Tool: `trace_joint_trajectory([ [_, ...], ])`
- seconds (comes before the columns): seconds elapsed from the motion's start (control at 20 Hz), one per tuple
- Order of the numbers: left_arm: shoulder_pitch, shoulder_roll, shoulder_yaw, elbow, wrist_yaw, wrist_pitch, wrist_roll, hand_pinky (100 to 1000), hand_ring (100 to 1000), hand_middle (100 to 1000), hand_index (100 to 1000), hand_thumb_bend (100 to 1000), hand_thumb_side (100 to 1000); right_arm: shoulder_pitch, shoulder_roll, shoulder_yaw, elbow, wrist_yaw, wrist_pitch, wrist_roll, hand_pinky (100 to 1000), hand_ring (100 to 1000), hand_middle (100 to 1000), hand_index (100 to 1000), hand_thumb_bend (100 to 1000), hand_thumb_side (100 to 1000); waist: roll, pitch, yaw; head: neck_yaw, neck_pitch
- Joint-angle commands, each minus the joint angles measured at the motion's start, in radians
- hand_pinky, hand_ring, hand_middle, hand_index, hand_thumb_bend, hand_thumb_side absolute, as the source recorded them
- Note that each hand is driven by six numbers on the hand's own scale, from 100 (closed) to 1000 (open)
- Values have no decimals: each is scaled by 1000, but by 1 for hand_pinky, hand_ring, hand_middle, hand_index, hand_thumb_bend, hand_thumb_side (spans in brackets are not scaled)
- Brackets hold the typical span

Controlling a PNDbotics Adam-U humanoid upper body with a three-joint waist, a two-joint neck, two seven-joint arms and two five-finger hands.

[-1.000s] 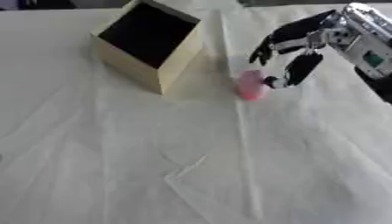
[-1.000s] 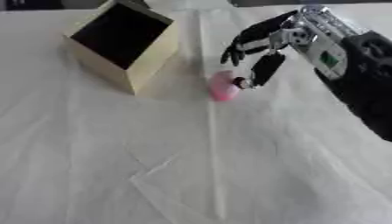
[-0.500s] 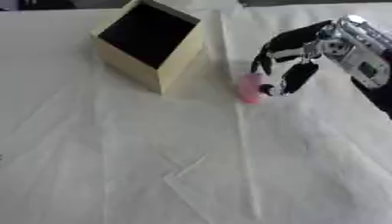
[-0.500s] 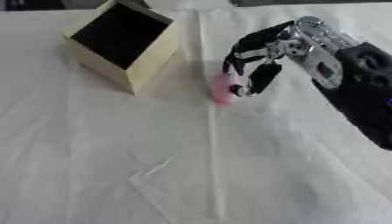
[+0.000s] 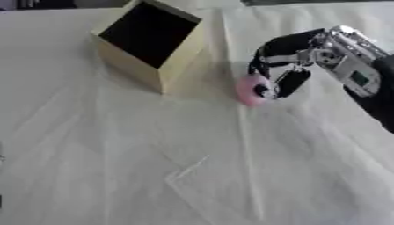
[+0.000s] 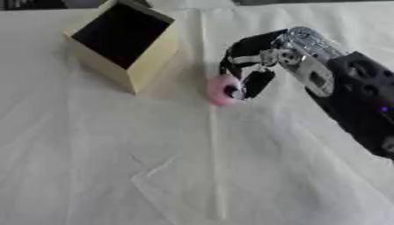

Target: Pick up objects on the table and place them in the box.

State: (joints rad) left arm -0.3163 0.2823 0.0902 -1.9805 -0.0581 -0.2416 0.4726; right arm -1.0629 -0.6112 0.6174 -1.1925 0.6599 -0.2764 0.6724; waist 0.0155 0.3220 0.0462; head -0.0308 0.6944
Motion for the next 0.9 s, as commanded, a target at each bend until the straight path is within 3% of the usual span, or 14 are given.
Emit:
trace_joint_trajectory([
  [0.05,-8,12,3,-19,-1,0,-7,715,695,765,859,100,789,-8,-15,1,-24,-37,22,3,727,625,447,711,100,217,-1,-16,1,-1,8],
  [0.2,-8,12,4,-19,-3,1,-11,714,694,763,858,100,786,-4,-18,-1,-29,-72,49,16,712,618,428,699,100,100,-1,-17,2,0,9],
  [0.6,-8,13,6,-19,-6,3,-17,715,695,762,856,100,786,-17,-35,-32,-100,-169,150,5,642,558,353,636,100,100,-1,-22,-3,1,9],
  [0.9,-8,14,6,-19,-7,5,-19,715,695,762,856,100,785,-38,-44,-55,-155,-187,208,-34,613,524,312,593,100,100,-3,-27,-4,1,7],
])
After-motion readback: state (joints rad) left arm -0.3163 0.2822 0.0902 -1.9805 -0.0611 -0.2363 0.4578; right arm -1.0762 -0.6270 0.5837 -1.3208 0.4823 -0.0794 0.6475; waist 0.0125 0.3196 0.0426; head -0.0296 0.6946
